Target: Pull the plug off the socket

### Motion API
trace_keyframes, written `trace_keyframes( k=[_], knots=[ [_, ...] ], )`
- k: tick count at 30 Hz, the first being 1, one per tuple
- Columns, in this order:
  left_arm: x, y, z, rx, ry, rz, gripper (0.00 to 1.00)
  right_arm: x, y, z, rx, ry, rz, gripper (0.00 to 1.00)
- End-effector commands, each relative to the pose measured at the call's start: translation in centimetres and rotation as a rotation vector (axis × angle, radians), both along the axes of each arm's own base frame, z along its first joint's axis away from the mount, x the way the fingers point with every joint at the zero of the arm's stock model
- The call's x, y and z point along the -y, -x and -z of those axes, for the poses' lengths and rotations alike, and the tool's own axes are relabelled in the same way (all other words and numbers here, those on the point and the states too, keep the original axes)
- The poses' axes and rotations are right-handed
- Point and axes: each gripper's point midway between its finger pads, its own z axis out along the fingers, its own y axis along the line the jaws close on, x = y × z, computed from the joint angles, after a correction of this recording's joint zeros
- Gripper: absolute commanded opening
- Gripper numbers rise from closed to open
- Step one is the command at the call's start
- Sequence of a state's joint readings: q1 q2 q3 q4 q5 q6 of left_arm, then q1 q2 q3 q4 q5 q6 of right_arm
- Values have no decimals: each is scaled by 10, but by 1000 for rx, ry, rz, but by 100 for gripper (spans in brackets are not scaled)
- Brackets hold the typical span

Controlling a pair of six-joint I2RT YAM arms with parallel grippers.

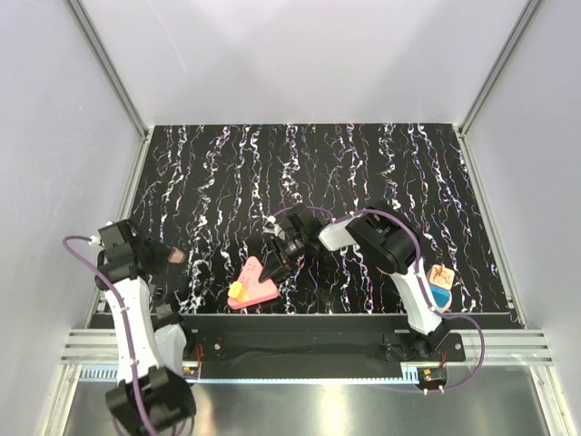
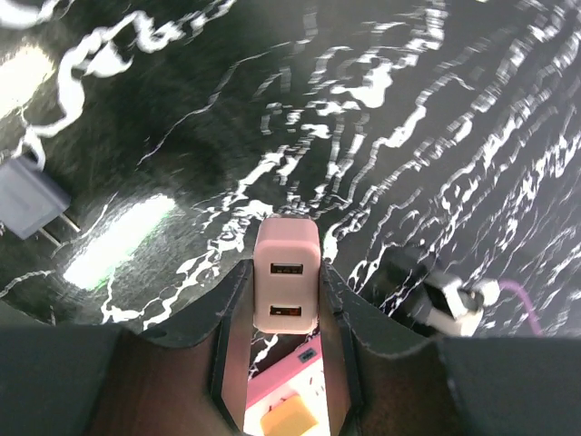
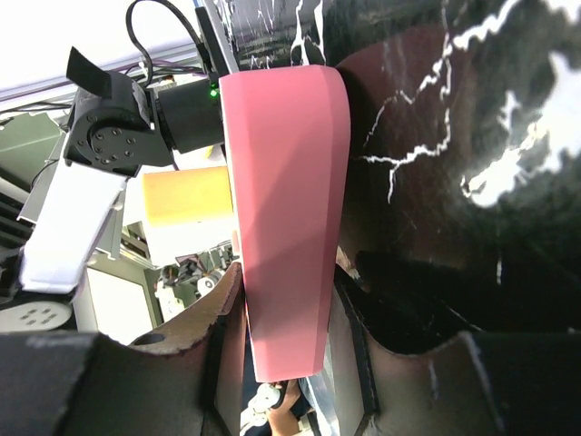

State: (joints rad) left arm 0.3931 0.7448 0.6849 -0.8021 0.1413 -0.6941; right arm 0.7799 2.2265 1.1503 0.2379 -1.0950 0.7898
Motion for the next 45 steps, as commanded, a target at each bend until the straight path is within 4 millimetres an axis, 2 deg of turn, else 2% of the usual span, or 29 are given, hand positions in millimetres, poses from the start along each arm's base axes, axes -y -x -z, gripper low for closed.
trace_keyframes(
  k=[1, 4, 8, 13, 18, 25, 29, 45],
  knots=[
    [1, -15, 11, 48, 155, -19, 0, 29, 17, 66, -57, 294, 86, 0],
    [-12, -16, 30, 31, 218, -95, 0, 29, 17, 64, -56, 288, 84, 0],
    [-28, -21, 28, 85, 177, -136, 0, 30, 17, 62, -51, 284, 85, 0],
    [-56, -23, 24, 81, 42, -180, 0, 29, 17, 62, -52, 279, 86, 0],
    [-64, -28, 40, 20, 21, -133, 0, 28, 17, 60, -49, 270, 85, 0],
    [-79, -35, 37, -1, -14, -126, 0, 29, 19, 61, -60, 266, 85, 0],
    [-92, -30, 37, -25, -65, -184, 1, 27, 19, 58, -60, 257, 86, 0],
    [-92, -37, 61, -101, 9, -183, 6, 24, 16, 54, -59, 248, 84, 0]
  ],
)
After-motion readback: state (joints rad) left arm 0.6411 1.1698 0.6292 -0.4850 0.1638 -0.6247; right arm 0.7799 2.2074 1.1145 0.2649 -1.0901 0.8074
